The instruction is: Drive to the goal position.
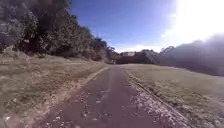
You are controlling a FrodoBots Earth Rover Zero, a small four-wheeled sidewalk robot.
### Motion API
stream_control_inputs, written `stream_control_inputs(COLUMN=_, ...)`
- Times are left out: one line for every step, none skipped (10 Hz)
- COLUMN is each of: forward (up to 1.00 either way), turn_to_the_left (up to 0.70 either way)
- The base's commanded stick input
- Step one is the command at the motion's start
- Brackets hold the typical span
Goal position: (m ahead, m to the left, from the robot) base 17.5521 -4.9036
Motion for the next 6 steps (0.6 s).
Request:
stream_control_inputs(forward=0.6, turn_to_the_left=0.0)
stream_control_inputs(forward=0.6, turn_to_the_left=0.0)
stream_control_inputs(forward=0.6, turn_to_the_left=0.0)
stream_control_inputs(forward=0.6, turn_to_the_left=0.0)
stream_control_inputs(forward=0.6, turn_to_the_left=0.0)
stream_control_inputs(forward=0.6, turn_to_the_left=0.0)
